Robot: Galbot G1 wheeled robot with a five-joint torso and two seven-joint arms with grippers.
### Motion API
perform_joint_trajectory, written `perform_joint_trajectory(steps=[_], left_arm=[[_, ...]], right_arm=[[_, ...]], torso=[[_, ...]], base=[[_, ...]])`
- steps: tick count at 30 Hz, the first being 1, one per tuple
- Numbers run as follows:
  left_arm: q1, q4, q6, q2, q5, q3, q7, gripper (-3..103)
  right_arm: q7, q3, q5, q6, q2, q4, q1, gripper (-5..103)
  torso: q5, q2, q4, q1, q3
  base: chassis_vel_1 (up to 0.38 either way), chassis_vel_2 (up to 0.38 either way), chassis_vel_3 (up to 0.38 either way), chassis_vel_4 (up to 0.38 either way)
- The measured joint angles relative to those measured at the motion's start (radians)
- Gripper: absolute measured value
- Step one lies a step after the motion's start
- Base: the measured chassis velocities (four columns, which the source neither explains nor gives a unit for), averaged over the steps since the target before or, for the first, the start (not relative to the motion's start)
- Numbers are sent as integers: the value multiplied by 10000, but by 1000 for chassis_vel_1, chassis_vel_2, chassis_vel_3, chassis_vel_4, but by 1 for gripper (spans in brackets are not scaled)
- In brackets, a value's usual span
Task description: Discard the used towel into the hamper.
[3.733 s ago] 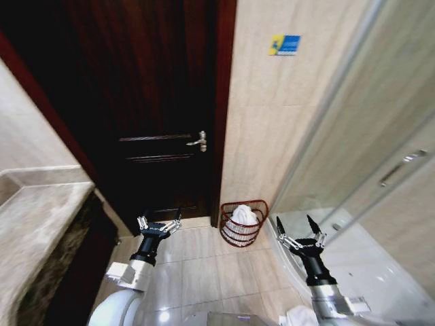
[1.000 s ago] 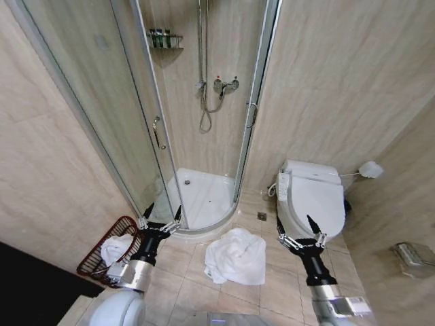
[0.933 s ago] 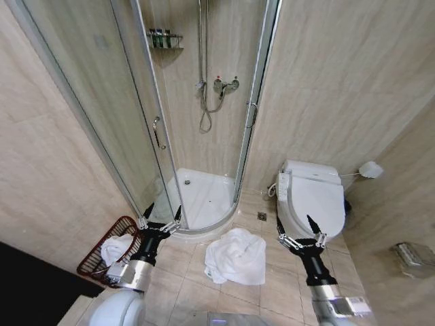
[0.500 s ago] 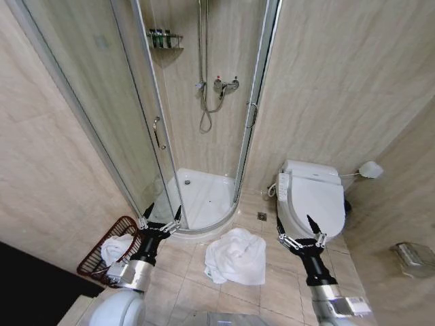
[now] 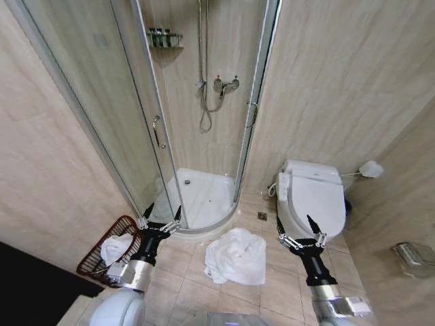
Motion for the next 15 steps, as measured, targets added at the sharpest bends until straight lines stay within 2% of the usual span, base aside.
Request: perform_joint_trajectory(steps=[15], left_arm=[[0, 0, -1, 0, 0, 0, 0, 99]], right_arm=[[0, 1, 0, 0, 0, 0, 0, 100]], torso=[[0, -922, 0, -416, -507]], base=[[0, 0, 0, 0]])
